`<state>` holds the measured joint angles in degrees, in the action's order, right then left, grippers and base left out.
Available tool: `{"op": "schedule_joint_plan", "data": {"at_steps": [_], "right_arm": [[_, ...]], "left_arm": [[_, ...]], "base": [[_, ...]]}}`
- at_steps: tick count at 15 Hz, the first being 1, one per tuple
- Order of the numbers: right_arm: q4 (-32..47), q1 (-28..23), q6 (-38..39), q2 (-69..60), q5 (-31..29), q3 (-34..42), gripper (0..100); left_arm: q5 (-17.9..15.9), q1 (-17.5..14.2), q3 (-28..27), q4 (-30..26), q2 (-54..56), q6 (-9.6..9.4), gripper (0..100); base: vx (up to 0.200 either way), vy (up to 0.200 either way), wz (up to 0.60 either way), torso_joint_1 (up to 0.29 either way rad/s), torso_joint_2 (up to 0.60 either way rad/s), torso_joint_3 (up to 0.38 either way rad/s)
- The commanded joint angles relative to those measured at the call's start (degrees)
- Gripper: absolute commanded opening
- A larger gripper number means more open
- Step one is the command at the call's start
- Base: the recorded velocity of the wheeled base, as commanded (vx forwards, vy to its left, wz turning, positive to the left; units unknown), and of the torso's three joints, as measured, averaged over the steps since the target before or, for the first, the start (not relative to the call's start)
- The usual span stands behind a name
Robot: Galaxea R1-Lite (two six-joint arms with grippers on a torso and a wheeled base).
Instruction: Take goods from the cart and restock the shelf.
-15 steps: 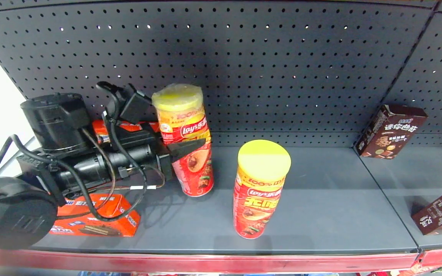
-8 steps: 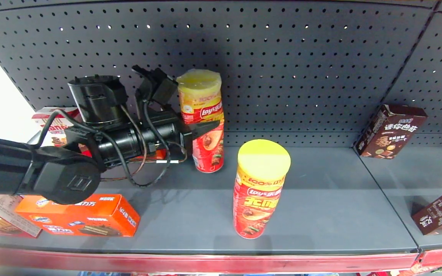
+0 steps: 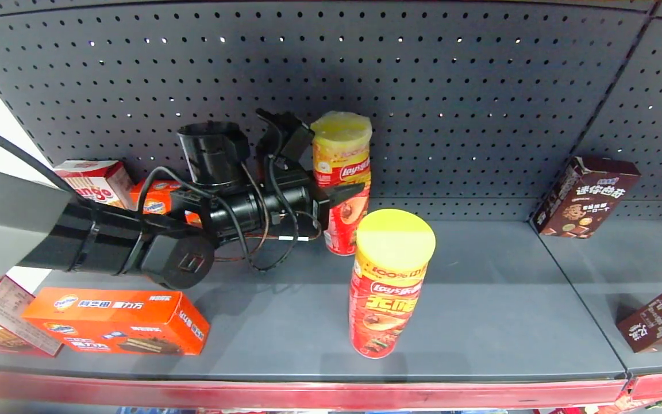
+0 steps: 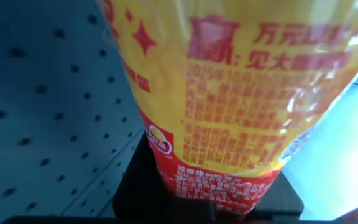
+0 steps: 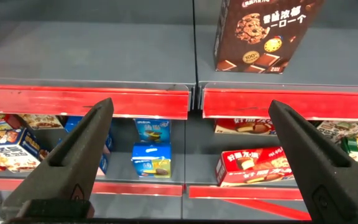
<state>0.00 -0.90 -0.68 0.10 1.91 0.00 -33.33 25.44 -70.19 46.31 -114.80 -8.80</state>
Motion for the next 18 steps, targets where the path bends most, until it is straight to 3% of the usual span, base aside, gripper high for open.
{"op": "schedule_joint_plan", "data": {"at_steps": [1, 10, 11, 16, 18], "right_arm": [[0.0, 0.02, -0.02, 0.08, 0.02, 0.0, 100], [0.0, 0.02, -0.02, 0.08, 0.02, 0.0, 100], [0.0, 0.02, -0.02, 0.08, 0.02, 0.0, 100], [0.0, 0.02, -0.02, 0.08, 0.02, 0.0, 100], [0.0, 0.02, -0.02, 0.08, 0.02, 0.0, 100]], "left_arm": [[0.02, 0.22, -0.21, 0.18, -2.01, -0.16, 0], [0.11, 1.01, -2.67, 2.73, -6.67, -0.34, 0], [0.11, 1.1, -2.67, 2.91, -6.93, -0.43, 100], [0.99, 0.4, 1.2, 2.73, -3.41, -0.25, 100], [1.51, -0.13, 5.07, 2.47, -0.51, -1.83, 100]], "base": [[0.0, 0.0, 0.0, 0.0, 0.0, 0.0], [0.0, 0.0, 0.0, 0.0, 0.0, 0.0], [0.0, 0.0, 0.0, 0.0, 0.0, 0.0], [0.0, 0.0, 0.0, 0.0, 0.0, 0.0], [0.0, 0.0, 0.0, 0.0, 0.0, 0.0]]}}
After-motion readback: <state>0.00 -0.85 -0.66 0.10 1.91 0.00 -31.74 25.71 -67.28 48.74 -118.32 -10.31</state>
